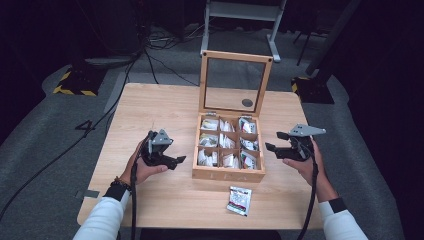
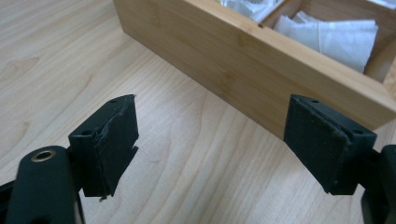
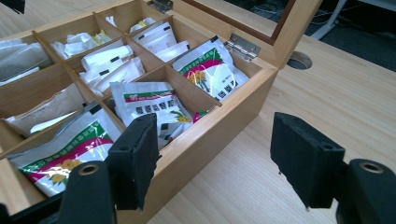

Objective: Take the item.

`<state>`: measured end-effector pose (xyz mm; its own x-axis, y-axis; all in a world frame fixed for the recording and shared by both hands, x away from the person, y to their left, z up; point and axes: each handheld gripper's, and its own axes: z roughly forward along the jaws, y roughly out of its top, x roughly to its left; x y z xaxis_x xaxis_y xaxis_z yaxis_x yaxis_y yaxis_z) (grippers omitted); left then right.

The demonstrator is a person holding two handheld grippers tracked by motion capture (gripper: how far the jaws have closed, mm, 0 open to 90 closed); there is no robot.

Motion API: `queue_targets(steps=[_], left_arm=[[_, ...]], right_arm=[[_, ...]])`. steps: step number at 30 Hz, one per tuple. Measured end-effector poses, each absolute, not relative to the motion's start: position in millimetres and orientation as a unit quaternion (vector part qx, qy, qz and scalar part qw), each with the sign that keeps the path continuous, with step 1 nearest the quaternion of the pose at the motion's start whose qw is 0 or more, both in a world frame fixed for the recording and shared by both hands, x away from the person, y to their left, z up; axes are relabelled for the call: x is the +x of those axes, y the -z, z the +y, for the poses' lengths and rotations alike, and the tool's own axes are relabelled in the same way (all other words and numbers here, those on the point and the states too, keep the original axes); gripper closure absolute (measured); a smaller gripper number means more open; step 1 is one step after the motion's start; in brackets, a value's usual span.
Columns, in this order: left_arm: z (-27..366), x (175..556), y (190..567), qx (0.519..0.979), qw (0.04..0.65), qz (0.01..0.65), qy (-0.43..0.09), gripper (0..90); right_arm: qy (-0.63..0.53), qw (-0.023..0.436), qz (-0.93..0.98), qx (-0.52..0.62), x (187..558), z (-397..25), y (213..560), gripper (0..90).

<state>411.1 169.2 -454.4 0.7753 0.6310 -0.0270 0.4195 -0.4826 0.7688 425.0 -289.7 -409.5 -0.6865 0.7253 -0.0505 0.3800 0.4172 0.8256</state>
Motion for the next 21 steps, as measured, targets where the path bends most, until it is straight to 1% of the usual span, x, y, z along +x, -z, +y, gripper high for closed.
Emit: queue_targets(steps=[2,4,7,9,11,12,14,21], left_arm=[[168,413,453,0.851,0.405,0.305,-0.138,18.8],[167,416,451,0.853,0.404,0.305,-0.131,18.6],[166,421,447,0.849,0.41,0.307,-0.134,18.6],[165,423,444,0.847,0.413,0.303,-0.144,18.6],[163,427,443,0.848,0.412,0.303,-0.135,18.8],[162,430,441,0.847,0.412,0.305,-0.139,18.8],[159,433,439,0.846,0.413,0.303,-0.148,19.1],[146,447,431,0.846,0.414,0.303,-0.144,18.8]], right_arm=[[-0.421,0.205,0.815,0.341,428,-290,410,33.2],[-0.422,0.204,0.814,0.343,431,-290,409,33.4],[-0.422,0.206,0.814,0.342,434,-290,408,33.4],[-0.42,0.202,0.814,0.346,437,-289,408,33.2],[-0.42,0.204,0.815,0.343,440,-288,408,34.6],[-0.419,0.206,0.816,0.342,441,-288,408,34.5],[-0.418,0.204,0.815,0.346,444,-288,410,33.0],[-0.437,0.195,0.797,0.369,457,-290,408,30.3]])
